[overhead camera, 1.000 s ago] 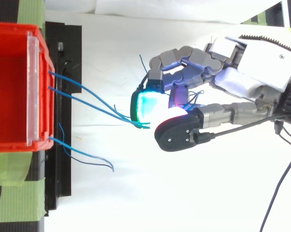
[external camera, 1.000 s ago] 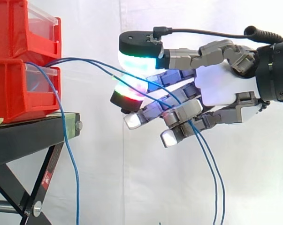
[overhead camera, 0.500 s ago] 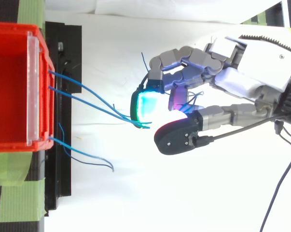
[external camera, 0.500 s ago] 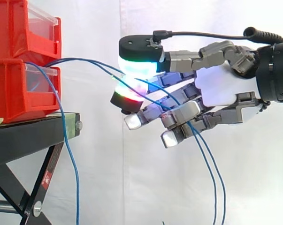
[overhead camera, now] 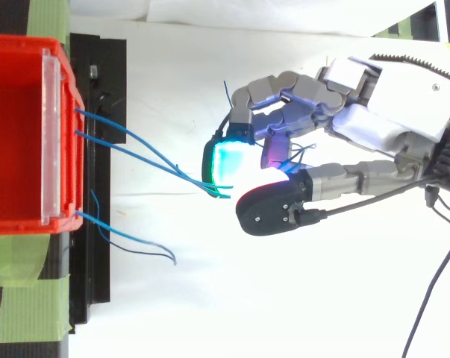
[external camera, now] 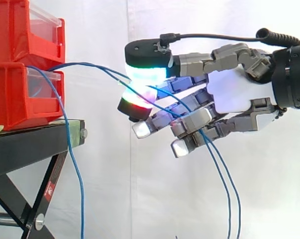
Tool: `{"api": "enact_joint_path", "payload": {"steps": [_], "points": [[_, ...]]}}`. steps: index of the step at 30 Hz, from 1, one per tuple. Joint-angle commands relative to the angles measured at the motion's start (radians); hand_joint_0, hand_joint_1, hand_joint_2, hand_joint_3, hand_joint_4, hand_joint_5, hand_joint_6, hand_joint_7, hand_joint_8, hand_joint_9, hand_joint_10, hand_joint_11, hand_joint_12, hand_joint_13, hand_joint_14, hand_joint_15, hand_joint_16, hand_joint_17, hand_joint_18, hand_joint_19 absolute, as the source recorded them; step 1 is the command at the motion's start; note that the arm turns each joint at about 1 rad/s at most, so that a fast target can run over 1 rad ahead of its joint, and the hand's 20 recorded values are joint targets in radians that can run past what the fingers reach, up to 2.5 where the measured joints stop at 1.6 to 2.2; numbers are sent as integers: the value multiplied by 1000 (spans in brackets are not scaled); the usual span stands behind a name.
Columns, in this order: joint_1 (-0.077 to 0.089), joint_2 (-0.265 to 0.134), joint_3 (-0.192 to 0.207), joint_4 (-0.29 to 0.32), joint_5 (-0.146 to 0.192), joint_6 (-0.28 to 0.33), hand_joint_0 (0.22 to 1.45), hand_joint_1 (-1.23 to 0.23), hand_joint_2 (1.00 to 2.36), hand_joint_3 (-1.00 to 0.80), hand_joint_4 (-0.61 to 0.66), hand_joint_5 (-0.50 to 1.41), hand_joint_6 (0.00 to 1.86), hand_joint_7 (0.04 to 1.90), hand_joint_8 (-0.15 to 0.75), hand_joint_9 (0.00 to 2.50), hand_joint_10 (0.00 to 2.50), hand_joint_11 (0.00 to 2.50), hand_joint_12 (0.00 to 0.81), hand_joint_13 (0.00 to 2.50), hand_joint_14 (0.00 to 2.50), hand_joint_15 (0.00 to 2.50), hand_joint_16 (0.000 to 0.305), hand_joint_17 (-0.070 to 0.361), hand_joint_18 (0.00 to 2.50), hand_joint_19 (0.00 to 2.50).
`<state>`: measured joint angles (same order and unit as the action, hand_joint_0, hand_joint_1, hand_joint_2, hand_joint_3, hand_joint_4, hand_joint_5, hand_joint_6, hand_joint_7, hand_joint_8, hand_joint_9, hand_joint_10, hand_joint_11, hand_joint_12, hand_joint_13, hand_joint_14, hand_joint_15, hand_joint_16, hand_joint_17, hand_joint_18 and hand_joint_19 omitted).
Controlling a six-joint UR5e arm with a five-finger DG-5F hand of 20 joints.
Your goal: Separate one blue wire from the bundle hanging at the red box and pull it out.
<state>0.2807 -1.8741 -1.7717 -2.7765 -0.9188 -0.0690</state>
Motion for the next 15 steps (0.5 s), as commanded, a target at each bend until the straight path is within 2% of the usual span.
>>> {"api": "enact_joint_path", "payload": {"steps": [1, 4, 6, 8, 9, 10, 15], "points": [[0, 0, 0, 0, 0, 0, 583, -741, 1025, -88, 123, -174, 837, 1166, 308, 864, 20, 1084, 323, 779, 1103, 1692, 46, 104, 601, 1158], [0, 0, 0, 0, 0, 0, 579, -745, 1025, -49, 87, -169, 837, 1186, 303, 881, 21, 1078, 332, 783, 1057, 1729, 47, 105, 605, 1154], [0, 0, 0, 0, 0, -2, 578, -744, 1026, -38, 82, -166, 837, 1198, 297, 890, 21, 1076, 332, 803, 923, 1743, 49, 109, 613, 1149], [0, 0, 0, 0, 0, -2, 578, -752, 1024, -12, 67, -161, 837, 1217, 300, 918, 20, 1081, 353, 872, 278, 1800, 51, 115, 640, 1112], [0, 1, 0, 2, 0, -2, 580, -753, 1023, -12, 63, -159, 836, 1219, 298, 920, 19, 1081, 356, 882, 217, 1801, 52, 116, 642, 1107], [0, 0, 0, 3, 0, -2, 580, -754, 1023, -4, 62, -158, 837, 1217, 301, 932, 19, 1088, 362, 915, 17, 1809, 52, 117, 648, 1094], [0, 0, 0, 3, 0, -5, 585, -762, 1022, 1, 72, -153, 834, 1247, 308, 954, 19, 1086, 372, 842, 17, 1506, 53, 119, 650, 1077]]}}
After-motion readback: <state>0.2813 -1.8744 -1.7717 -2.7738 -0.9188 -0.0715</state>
